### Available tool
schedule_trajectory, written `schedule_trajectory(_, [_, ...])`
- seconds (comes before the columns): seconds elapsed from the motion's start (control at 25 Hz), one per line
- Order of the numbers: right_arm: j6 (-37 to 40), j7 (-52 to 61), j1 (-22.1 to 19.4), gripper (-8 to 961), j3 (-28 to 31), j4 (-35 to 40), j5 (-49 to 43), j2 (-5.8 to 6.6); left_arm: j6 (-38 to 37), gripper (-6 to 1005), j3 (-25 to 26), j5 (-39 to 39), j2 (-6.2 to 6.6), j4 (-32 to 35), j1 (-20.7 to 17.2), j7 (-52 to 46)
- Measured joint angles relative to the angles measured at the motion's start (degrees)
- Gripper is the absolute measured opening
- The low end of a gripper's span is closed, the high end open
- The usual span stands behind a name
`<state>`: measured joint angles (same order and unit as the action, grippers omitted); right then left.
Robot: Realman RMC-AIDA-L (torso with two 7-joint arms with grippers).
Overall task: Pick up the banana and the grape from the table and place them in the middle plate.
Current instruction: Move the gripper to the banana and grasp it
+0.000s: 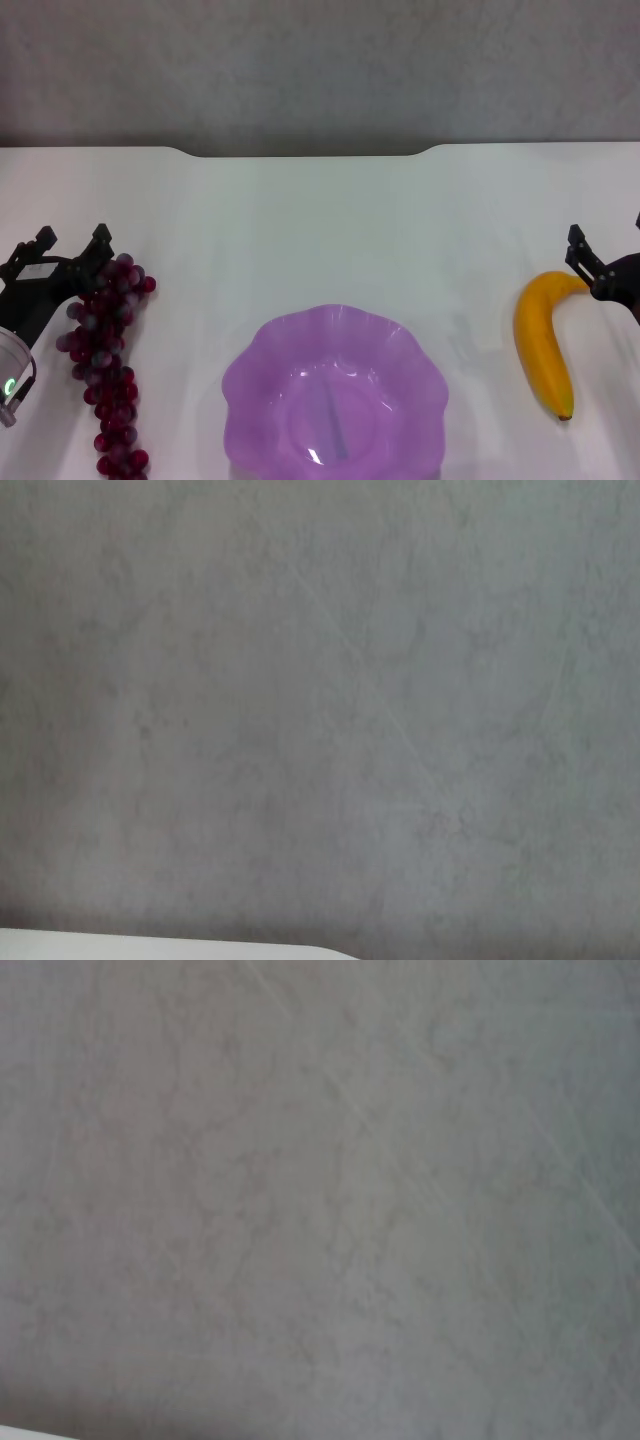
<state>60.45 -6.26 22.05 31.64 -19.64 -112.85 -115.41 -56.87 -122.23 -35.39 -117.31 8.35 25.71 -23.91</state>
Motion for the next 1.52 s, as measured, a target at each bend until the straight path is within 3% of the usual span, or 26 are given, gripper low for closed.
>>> schedule_trajectory(0.84, [1.1,0.55,-0.33,880,0.17,0.11,0.0,-0.05,4.49,785,0.07,-0.03,0.07,0.23,1.76,0.27])
schedule_trajectory(1.08, [-1.01,0.55,-0.6,880,0.16,-3.74,0.0,0.63,5.92,785,0.07,-0.03,0.34,-0.13,1.43,0.45])
schedule_trajectory(1.2, [-4.01,0.21,-0.75,880,0.69,-7.91,-0.15,2.36,7.36,785,0.06,-0.03,0.45,-0.16,1.38,0.97])
schedule_trajectory(1.4, [-23.34,-4.01,-3.36,879,7.78,-24.92,-0.73,10.14,8.3,784,0.07,-0.02,0.55,-0.19,1.65,1.08])
schedule_trajectory(1.44, [-28.67,-6.41,-4.2,879,10.72,-28.57,-0.76,11.11,8.38,784,0.1,-0.02,0.54,-0.23,1.66,1.09])
schedule_trajectory(1.52, [-40.62,-13.16,-6.39,879,18.31,-35.08,-0.79,11.66,8.66,784,0.17,-0.02,0.54,-0.58,1.7,1.1])
